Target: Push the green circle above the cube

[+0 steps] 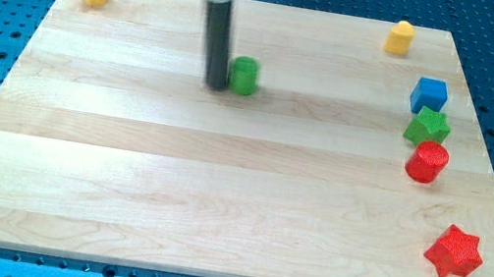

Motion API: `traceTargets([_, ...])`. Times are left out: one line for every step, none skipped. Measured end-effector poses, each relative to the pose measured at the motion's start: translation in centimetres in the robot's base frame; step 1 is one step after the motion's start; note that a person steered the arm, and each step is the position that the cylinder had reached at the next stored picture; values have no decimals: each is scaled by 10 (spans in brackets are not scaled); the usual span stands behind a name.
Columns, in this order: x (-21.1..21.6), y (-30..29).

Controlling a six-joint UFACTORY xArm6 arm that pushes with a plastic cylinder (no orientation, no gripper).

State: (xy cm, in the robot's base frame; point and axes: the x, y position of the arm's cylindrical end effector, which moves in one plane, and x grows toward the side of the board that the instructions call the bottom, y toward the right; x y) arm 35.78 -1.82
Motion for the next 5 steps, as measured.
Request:
traceTargets([-34, 79])
traceTargets([-29, 43])
traceTargets([-5, 49])
traceTargets([13, 113])
traceTargets([-4, 144])
